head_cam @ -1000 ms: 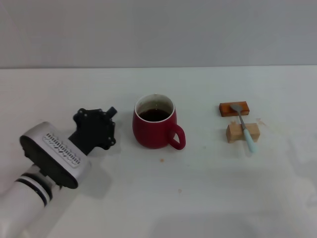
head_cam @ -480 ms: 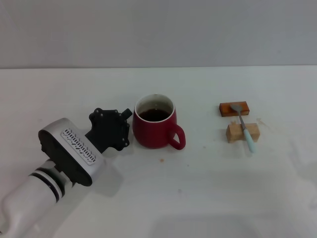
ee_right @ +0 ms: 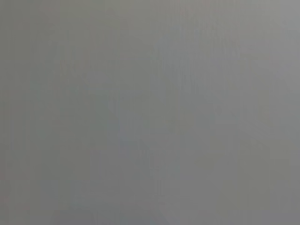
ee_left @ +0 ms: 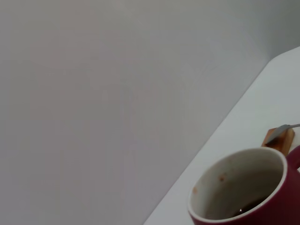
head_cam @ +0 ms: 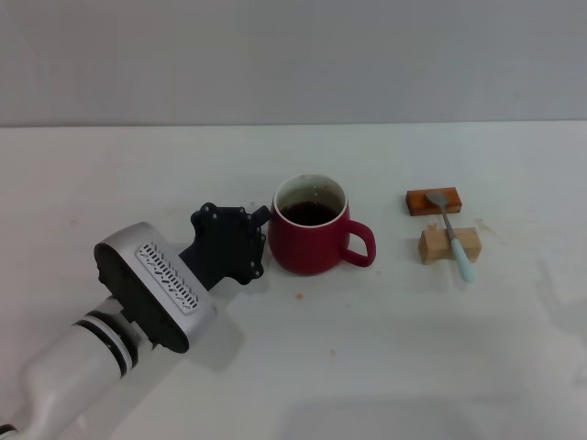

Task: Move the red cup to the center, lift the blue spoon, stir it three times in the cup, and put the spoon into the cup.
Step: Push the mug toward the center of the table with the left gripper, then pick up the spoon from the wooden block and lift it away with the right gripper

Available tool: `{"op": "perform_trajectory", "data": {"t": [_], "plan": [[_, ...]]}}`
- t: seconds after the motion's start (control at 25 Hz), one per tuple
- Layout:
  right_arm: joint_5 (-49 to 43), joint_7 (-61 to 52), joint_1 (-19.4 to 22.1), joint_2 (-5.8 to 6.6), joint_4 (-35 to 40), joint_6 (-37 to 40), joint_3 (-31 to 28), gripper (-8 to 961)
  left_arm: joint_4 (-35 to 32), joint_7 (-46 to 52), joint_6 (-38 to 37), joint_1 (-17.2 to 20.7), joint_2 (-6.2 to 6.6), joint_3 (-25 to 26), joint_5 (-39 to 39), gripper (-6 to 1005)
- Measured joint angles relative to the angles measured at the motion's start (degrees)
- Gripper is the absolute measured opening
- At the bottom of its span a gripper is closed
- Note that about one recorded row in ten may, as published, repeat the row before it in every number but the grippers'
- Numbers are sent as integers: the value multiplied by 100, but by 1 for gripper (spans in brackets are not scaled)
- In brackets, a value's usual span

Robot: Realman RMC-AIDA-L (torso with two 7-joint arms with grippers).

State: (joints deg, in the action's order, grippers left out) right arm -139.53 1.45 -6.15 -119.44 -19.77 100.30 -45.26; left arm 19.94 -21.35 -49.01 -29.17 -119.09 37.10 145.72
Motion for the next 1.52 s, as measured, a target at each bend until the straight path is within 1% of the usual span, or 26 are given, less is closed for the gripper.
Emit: {"op": "perform_trajectory", "data": {"t": [0.28, 0.32, 0.36, 0.4, 0.44, 0.48, 0.52, 0.56, 0.6, 0.72, 0.88, 1.12, 1.2, 1.4, 1.52], "plan": [[1, 4, -1, 0, 0, -2, 0, 716, 21, -29, -8, 27, 0, 35, -19, 28], [-2, 4, -5, 0, 0, -13, 0, 716, 23, -31, -118, 222, 9, 455, -47, 29], [-2, 4, -5, 0, 0, -13, 0, 716, 23, -31, -118, 222, 9, 455, -47, 29], [-7, 3, -10, 0, 0, -27, 0, 716, 150, 215, -731, 814, 15, 1472, -61, 29], [-7, 3, -10, 0, 0, -27, 0, 715, 186, 381, -1048, 1045, 35, 1714, -62, 29], [-12, 3, -12, -1, 0, -33, 0, 715, 186, 381, -1048, 1045, 35, 1714, -62, 29], [-20, -9, -18, -5, 0, -40, 0, 715, 192, 536, -1303, 1195, 43, 1896, -62, 29], [-20, -9, -18, -5, 0, -40, 0, 715, 164, 1030, -1779, 1501, 45, 2276, -62, 29], [-22, -17, -27, -7, 0, -44, 0, 715, 161, 1185, -1840, 1570, 45, 2389, -63, 29], [-24, -26, -43, -9, -17, -57, 0, 715, 149, 1786, -1938, 1830, 43, 2932, -76, 30], [-23, -25, -33, -6, -36, -56, 0, 716, 130, 1953, -1999, 2036, 68, 3089, -75, 30], [-17, -12, -52, -14, -22, -46, 0, 716, 75, 1898, -2160, 2099, 61, 3130, -72, 231], [-6, -13, -58, -14, -46, -39, 0, 715, -21, 1898, -2145, 2079, 66, 3129, -70, 469], [-6, 2, -62, -22, -47, -21, 81, 716, -192, 1898, -2153, 2053, 70, 3126, -69, 702], [9, -14, -49, -27, -125, -64, 195, 716, -220, 1898, -2154, 2073, 71, 3125, -69, 739]]}}
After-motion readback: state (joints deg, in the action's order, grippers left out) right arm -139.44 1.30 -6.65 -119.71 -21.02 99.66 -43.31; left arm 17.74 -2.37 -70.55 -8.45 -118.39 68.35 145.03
